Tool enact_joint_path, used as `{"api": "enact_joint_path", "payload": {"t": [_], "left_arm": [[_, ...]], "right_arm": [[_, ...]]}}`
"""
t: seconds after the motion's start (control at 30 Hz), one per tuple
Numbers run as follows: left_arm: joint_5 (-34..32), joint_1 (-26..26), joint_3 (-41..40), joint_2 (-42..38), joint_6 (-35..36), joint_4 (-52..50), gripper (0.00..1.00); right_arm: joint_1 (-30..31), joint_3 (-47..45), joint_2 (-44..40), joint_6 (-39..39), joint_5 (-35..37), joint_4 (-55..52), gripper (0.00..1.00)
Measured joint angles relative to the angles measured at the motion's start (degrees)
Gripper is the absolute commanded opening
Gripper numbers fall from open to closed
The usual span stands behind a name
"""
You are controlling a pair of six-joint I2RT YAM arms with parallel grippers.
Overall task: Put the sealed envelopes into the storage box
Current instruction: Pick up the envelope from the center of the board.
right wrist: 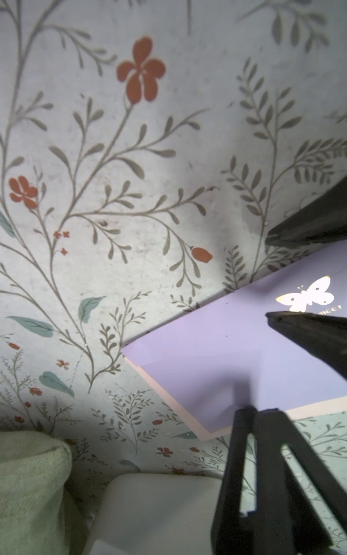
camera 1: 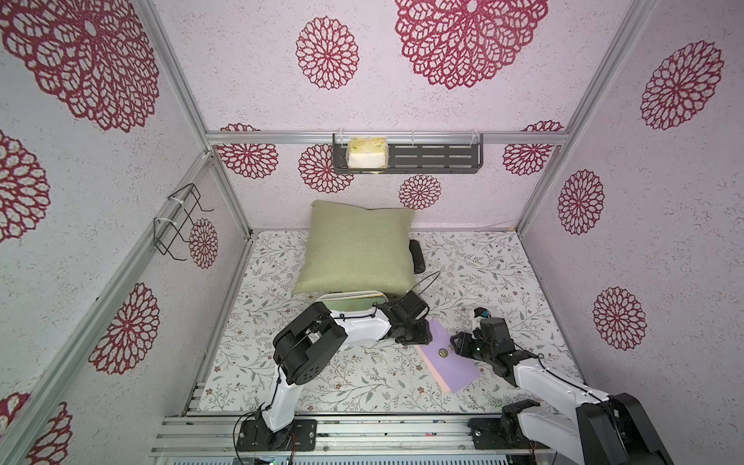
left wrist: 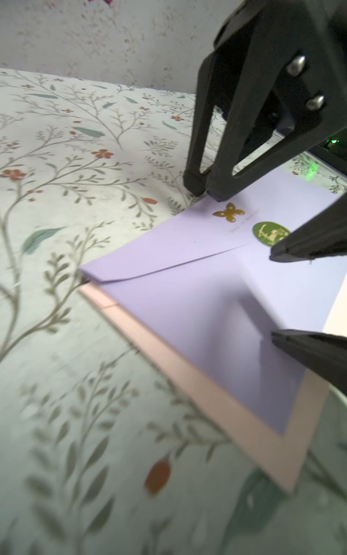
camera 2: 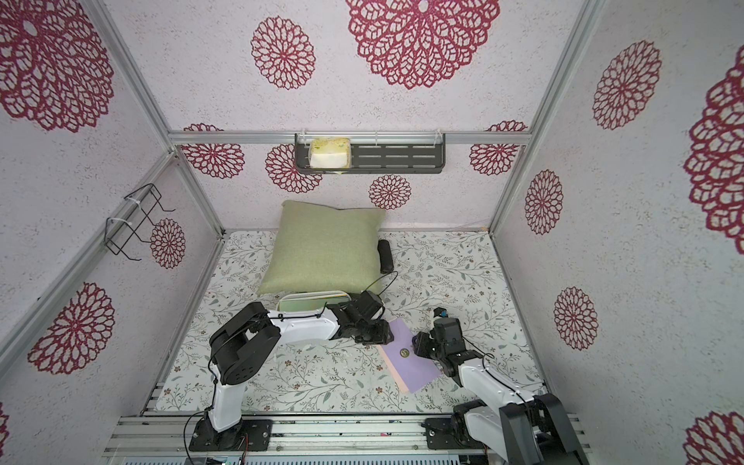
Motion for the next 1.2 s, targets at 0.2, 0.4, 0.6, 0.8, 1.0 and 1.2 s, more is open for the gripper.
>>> {"api": "enact_joint_path", "payload": {"t": [0.2, 0.4, 0.6, 0.8, 1.0, 1.2], "left_arm": [[1.5, 4.7, 4.3, 2.1, 3.1, -2.8, 0.49], [1.5, 5.7, 7.8, 1.9, 6.1, -5.7, 0.53], [-0.1, 3.5, 8.4, -1.6, 7.2, -8.6, 0.53], [-3.9, -1.0, 2.9, -8.7, 5.2, -9.7, 0.52], [-2.8, -3.8, -2.2, -5.4, 1.1, -6.7, 0.42], [-2.6, -4.1, -1.7, -2.1, -0.7, -3.7, 0.39]], "right_arm": [[0.0, 0.0, 0.8, 0.6, -1.4, 1.3, 0.45], [0.0, 0.1, 1.2, 1.0, -1.6, 2.0, 0.46], [0.0, 0.1, 2.1, 1.1, -1.6, 3.5, 0.48], [0.0, 0.1, 2.2, 1.2, -1.8, 3.7, 0.49], [0.0, 0.1, 2.3, 1.4, -2.9, 3.8, 0.49], [0.0, 0.5, 3.8, 1.4, -5.7, 4.7, 0.49]]}}
